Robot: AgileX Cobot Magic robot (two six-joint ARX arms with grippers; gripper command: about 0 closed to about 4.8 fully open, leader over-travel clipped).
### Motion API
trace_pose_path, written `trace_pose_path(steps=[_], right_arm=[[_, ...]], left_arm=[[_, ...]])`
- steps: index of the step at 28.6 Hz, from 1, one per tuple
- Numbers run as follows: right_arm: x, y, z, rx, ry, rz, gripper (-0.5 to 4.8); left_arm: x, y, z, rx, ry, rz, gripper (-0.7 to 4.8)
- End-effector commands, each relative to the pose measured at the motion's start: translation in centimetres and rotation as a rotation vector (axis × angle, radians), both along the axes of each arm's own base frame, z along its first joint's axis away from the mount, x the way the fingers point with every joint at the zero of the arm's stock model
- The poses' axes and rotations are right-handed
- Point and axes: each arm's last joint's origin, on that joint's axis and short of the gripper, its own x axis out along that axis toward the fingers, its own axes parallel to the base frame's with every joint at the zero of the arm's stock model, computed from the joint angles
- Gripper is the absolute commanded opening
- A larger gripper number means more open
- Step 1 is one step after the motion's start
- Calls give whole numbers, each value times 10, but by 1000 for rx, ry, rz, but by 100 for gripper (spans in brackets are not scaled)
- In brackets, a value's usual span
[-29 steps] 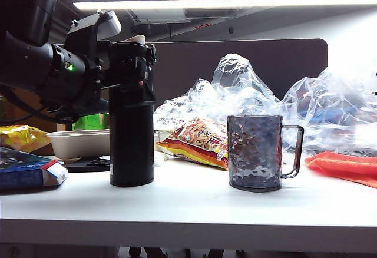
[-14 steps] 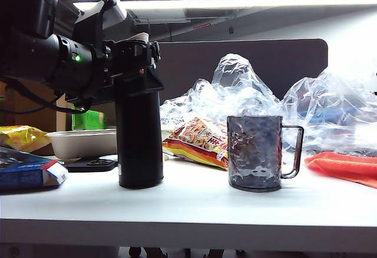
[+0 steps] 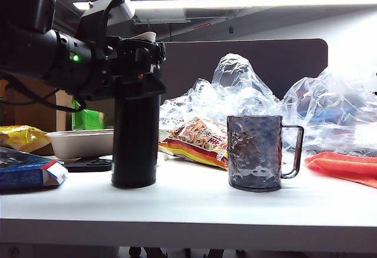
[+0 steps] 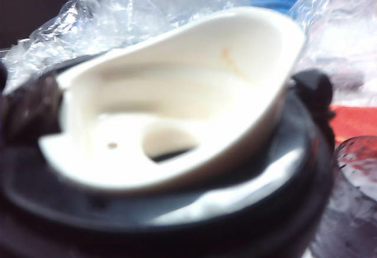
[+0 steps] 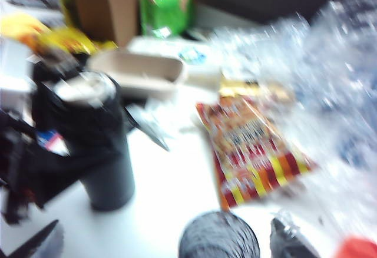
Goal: Pick up the black thermos, pour some water into the cup, then place the black thermos back on the table.
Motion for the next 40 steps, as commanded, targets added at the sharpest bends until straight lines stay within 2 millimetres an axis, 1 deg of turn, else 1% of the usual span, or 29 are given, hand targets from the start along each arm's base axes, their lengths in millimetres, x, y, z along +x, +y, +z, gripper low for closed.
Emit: trace_pose_path(steps=[1, 2, 7, 10, 14, 16, 19, 22, 26, 31, 35, 37, 40], right_arm=[[-4, -3, -3, -41, 35, 0, 51], [-5, -3, -4, -54, 49, 1, -7], [-6, -7, -11, -88, 125, -15, -5], [-7, -9, -15, -104, 159, 0, -5], [-4, -11, -20, -93, 186, 29, -5], [-3, -13, -23, -94, 197, 26, -5], [1, -17, -27, -91, 206, 11, -5], [4, -21, -29, -83, 211, 7, -5], [7, -25, -29, -98, 200, -6, -5], [9, -28, -30, -99, 204, -1, -5], [8, -28, -36, -122, 213, 5, -5], [8, -29, -40, -127, 226, 7, -5], [7, -28, -49, -130, 254, 32, -5]], left_arm=[[6, -4, 27, -8, -74, -20, -6], [9, -6, 32, 13, -72, -29, -6], [26, -19, 60, 209, -43, -118, -6], [32, -26, 77, 324, -60, -146, -6], [36, -30, 95, 394, -137, -158, -6], [37, -31, 98, 420, -164, -157, -6], [40, -33, 94, 479, -177, -124, -6], [42, -35, 88, 519, -145, -113, -6], [42, -46, 79, 544, -123, -127, -6], [47, -67, 78, 618, -127, -175, -6], [52, -77, 80, 769, -135, -177, -6], [52, -78, 78, 880, -181, -168, -6], [52, -78, 78, 970, -236, -186, -6]])
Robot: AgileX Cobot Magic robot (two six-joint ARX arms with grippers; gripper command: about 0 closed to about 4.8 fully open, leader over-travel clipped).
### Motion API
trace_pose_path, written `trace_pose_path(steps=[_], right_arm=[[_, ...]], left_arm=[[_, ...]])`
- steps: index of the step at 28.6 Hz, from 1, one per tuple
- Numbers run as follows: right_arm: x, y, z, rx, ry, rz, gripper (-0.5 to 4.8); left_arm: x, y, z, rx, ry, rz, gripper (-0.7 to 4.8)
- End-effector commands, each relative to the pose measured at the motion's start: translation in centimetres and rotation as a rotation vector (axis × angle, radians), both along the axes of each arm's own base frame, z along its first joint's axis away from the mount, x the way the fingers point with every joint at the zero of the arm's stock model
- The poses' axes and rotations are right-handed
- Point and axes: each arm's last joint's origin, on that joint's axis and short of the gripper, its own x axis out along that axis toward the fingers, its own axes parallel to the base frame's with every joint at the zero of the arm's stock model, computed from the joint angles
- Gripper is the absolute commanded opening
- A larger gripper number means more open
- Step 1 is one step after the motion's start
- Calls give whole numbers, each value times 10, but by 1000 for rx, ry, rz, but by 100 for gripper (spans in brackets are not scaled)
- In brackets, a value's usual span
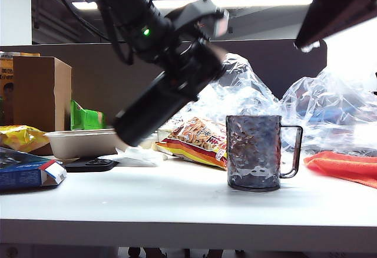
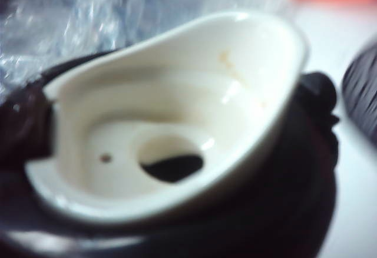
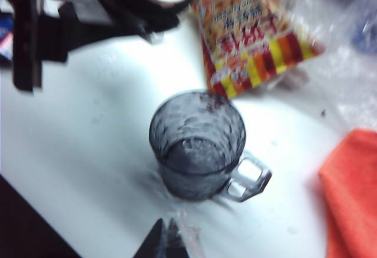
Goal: Pick up the black thermos, pour some water into the cup, then place the black thermos back on the table.
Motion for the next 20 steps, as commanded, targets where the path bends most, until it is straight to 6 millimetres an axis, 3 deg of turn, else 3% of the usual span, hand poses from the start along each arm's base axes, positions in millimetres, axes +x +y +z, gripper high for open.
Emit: trace_pose_path(steps=[1, 5, 10, 20], right_arm=[[-1, 0, -6, 8, 17, 30, -5], [-2, 0, -15, 2, 41, 29, -5], [-1, 0, -14, 10, 31, 30, -5], [-1, 1, -13, 14, 23, 29, -5]], left_arm=[[2, 0, 9, 90, -115, -37, -6], [2, 0, 9, 142, -150, -71, -6], [-2, -8, 12, 122, -186, -95, -6], [-12, -20, 12, 244, -262, -197, -6]])
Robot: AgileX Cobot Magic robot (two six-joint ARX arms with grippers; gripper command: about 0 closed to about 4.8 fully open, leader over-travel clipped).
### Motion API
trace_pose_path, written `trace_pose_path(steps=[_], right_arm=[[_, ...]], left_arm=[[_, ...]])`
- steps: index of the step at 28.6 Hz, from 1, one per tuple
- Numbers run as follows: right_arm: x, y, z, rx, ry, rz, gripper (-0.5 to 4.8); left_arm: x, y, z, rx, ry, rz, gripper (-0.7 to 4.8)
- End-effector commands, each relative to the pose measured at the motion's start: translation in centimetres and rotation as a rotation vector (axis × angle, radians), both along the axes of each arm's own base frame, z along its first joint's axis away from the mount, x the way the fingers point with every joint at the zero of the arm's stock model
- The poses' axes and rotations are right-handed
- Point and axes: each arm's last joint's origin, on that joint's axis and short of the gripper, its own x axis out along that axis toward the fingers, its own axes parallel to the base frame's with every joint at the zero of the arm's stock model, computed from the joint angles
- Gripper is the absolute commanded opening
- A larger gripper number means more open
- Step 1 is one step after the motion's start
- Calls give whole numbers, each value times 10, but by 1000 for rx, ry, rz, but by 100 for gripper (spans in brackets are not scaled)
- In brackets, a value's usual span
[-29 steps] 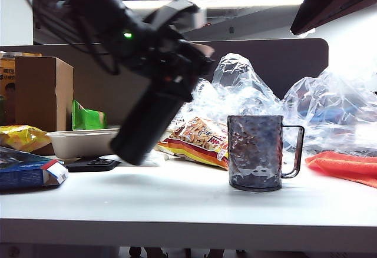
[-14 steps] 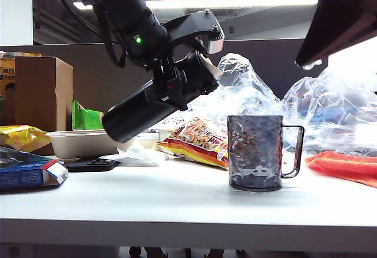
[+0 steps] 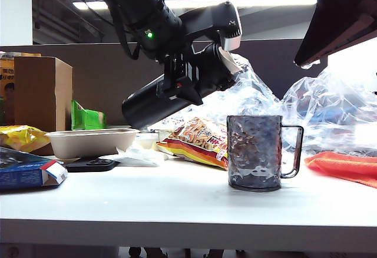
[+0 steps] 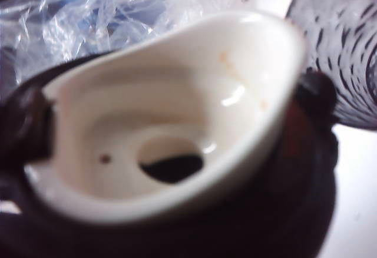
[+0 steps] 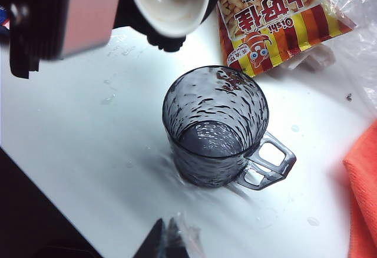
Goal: Pick up the black thermos, pour some water into the cup, then place the black thermos back on the table.
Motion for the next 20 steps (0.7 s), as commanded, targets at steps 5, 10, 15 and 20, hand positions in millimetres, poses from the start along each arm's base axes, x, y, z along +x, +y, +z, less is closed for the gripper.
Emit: trace_pose_path(steps=[5, 10, 15, 20], right_arm=[[0, 0, 2, 11, -15, 2, -5], [0, 1, 2, 18, -8, 15, -5], [0, 1, 2, 19, -9, 17, -5], [0, 1, 2, 14, -7, 20, -5]], left_arm=[[-2, -6, 14, -4, -106, -23, -6], [-1, -12, 12, 52, -139, 54, -6], [1, -20, 9, 98, -146, 20, -6], [2, -24, 5, 120, -158, 10, -6]])
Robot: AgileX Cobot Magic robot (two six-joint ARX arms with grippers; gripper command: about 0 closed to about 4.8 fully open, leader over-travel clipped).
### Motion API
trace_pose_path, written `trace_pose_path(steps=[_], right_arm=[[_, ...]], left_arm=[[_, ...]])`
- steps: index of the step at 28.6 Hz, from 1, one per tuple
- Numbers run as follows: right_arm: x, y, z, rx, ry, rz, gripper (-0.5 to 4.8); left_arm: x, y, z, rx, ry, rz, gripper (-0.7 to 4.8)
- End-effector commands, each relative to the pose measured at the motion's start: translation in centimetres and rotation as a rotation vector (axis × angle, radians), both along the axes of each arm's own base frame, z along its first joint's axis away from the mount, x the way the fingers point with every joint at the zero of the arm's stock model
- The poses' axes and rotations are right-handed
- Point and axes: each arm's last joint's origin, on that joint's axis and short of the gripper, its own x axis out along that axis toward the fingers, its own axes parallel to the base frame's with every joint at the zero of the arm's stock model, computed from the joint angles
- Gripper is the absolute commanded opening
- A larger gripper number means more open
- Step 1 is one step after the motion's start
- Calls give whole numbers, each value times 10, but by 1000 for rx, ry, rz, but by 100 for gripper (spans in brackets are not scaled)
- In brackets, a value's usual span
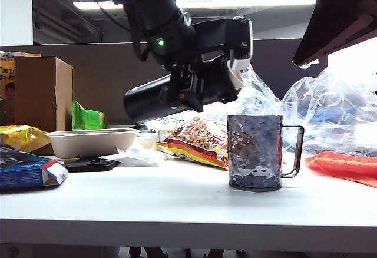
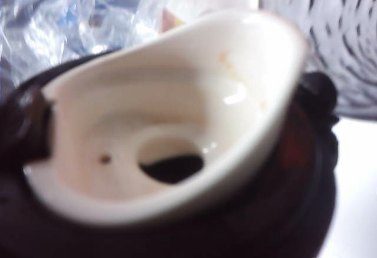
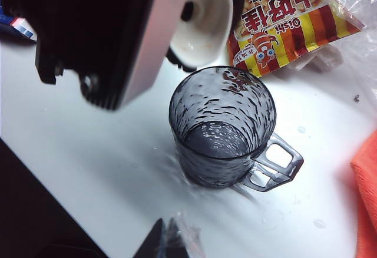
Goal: Pick up the black thermos, pour some water into the cup, then place the black thermos back on the table.
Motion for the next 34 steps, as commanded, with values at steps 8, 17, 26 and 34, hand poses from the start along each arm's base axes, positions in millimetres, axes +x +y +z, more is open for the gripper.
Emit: trace_pose_path(steps=[8, 17, 26, 34], right_arm=[[0, 0, 1, -12, -20, 20, -5], [0, 0, 1, -12, -19, 20, -5], [0, 0, 1, -14, -19, 21, -5], [-2, 1, 0, 5, 0, 62, -5]], left_arm=[[9, -12, 1, 77, -121, -36, -6], [12, -15, 12, 75, -225, -21, -6], [13, -16, 17, 74, -246, -46, -6], [14, -18, 23, 122, -301, -82, -6]])
